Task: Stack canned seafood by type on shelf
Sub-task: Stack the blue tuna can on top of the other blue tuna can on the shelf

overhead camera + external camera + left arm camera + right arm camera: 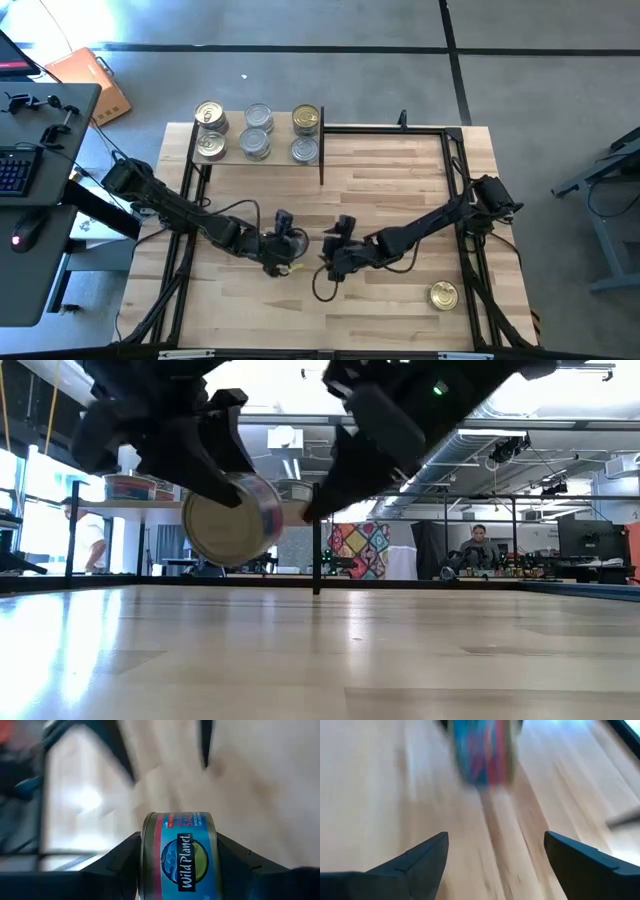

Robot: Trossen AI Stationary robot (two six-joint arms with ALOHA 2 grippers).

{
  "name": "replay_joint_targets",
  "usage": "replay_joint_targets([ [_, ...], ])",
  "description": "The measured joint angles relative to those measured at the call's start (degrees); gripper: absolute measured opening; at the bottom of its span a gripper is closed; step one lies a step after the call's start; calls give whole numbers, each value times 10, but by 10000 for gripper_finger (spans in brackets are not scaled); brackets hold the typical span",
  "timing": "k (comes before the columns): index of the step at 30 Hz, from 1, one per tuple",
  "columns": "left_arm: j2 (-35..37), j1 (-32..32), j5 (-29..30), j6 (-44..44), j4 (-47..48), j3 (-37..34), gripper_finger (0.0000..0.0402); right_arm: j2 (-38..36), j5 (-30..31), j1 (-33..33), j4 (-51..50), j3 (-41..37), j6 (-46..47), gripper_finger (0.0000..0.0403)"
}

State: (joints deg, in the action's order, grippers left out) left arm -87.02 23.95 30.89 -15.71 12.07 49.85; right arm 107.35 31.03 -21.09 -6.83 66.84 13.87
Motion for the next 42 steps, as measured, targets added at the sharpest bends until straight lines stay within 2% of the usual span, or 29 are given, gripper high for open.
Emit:
replay_joint_targets([
  [4, 1, 11, 126, 26, 118, 49, 182, 0, 78, -22, -79, 0, 82, 316],
  [10, 1, 8, 270, 123, 419, 143, 182, 0, 183, -61, -144, 0, 168, 314],
  [13, 1, 0, 296, 207, 588, 177, 182, 0, 213, -75, -151, 1, 187, 313],
  [17, 10, -15, 304, 351, 784, 200, 182, 0, 219, -84, -150, 1, 187, 313],
  [20, 57, -31, 294, 335, 750, 185, 182, 0, 220, -84, -149, 1, 187, 313],
  [26, 142, -76, 315, 331, 779, 169, 182, 0, 221, -83, -147, 2, 185, 313],
  [31, 216, -127, 326, 288, 779, 152, 182, 0, 221, -83, -146, 2, 182, 313],
  [36, 262, -169, 355, 244, 777, 137, 182, 0, 224, -83, -143, 2, 182, 313],
  [42, 286, -215, 371, 220, 757, 86, 182, 0, 224, -83, -142, 2, 180, 313],
])
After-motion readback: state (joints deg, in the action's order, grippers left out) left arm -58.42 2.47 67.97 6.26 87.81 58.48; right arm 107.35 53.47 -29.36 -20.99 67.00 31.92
